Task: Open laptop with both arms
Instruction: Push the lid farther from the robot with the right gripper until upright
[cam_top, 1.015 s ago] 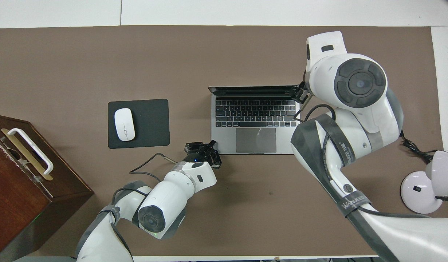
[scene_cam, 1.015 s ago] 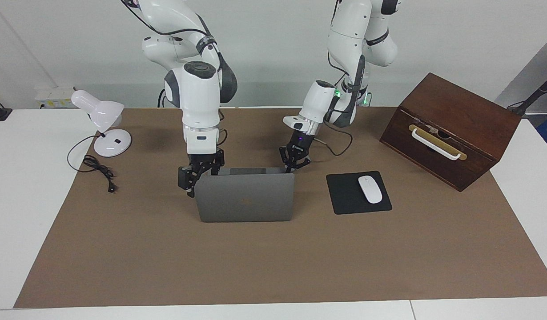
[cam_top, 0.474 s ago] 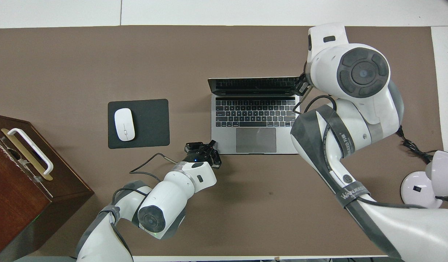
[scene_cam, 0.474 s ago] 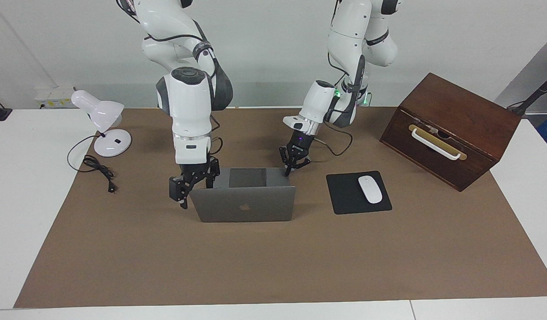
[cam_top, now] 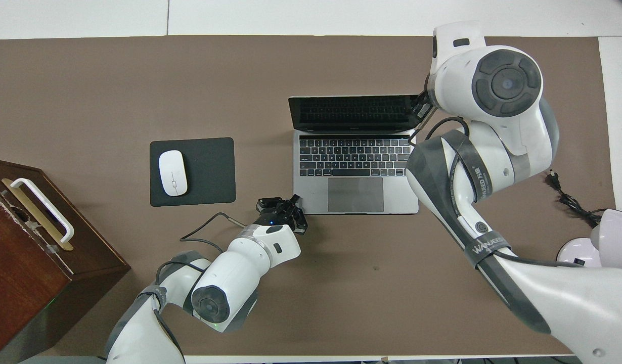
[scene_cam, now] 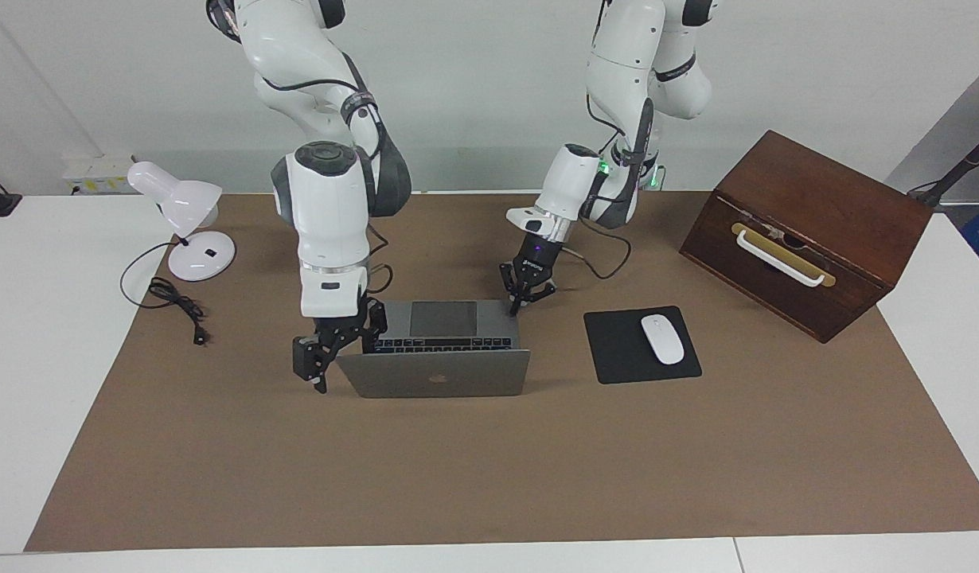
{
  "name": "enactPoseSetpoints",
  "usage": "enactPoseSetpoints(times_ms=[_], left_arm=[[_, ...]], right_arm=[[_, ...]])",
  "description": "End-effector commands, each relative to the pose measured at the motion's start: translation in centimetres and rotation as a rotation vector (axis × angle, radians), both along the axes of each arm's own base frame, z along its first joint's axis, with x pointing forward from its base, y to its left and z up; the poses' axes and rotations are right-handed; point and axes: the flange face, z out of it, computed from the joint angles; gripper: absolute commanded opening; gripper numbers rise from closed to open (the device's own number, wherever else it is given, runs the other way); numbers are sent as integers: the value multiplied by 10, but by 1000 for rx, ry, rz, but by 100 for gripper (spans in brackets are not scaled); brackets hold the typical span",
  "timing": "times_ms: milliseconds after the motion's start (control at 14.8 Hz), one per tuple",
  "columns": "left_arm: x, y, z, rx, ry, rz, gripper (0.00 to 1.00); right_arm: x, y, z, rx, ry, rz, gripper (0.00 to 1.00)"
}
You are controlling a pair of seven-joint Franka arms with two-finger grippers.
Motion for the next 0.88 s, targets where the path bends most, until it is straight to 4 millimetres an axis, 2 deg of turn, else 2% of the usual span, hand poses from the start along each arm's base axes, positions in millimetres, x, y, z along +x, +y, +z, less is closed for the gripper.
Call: enactPoseSetpoints(times_ms=[0,271,474,812], left_arm=[[2,-8,-10,6,-7,-10,0],[2,-9,-10,5,-8,-12,0],[2,-8,-10,6,-7,-12,0],[1,-9,-10,6,-7,-13,0]], right_arm=[[7,-2,3,18,10,5,100],[5,-1,2,38,32,-7,100],[-6,4,1,11,102,-11,100],[-30,8,32,13,177,-35,100]])
